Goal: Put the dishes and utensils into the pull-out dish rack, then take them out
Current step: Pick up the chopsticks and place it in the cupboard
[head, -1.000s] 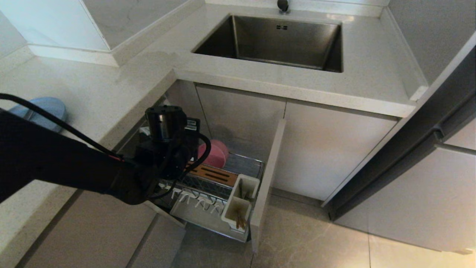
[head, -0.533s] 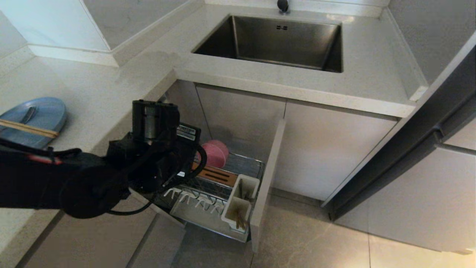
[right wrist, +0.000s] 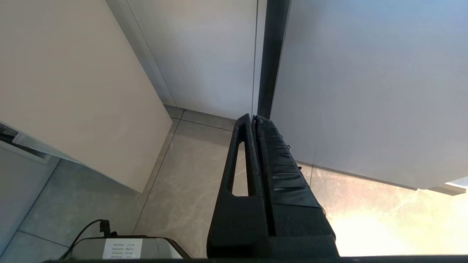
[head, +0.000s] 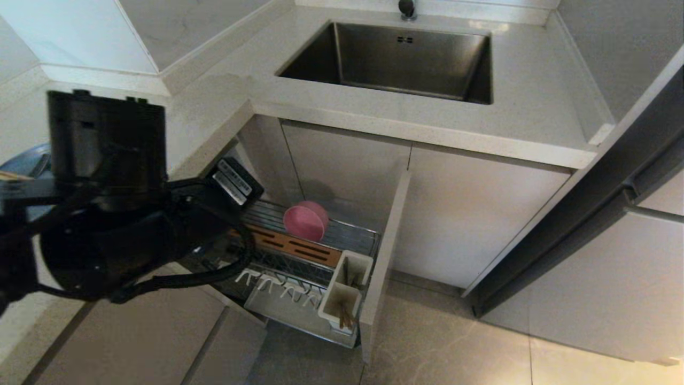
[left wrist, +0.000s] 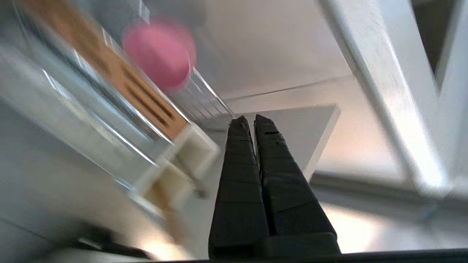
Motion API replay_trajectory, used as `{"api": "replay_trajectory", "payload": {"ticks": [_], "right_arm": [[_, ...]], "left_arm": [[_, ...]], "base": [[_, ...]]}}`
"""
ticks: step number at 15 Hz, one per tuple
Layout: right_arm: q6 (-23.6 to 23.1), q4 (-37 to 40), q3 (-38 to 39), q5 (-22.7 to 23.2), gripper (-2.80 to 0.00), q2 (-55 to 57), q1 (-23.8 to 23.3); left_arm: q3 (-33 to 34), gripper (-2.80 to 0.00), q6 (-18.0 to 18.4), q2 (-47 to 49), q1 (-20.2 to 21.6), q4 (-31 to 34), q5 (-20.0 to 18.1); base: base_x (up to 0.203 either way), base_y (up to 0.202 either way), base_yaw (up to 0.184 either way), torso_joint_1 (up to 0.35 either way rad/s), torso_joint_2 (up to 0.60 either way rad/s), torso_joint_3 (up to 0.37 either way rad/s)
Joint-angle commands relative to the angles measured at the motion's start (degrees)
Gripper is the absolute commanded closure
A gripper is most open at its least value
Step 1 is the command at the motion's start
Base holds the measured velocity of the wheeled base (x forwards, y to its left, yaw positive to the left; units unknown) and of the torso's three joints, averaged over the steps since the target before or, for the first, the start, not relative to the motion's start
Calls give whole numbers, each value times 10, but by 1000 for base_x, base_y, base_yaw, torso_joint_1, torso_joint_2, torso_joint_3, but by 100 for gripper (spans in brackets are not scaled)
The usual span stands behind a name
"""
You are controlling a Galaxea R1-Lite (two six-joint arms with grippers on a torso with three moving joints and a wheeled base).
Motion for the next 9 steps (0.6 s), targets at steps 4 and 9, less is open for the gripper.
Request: {"api": "replay_trajectory", "payload": {"ticks": [4, 9], "right_arm": [[0, 0, 0, 0, 0, 0, 0], [0, 0, 0, 0, 0, 0, 0]], "left_arm": [[-39, 0, 256, -87, 22, 9, 33], [-241, 0, 310, -63, 80, 161, 82]], "base": [[0, 0, 0, 0, 0, 0], [0, 0, 0, 0, 0, 0]]}}
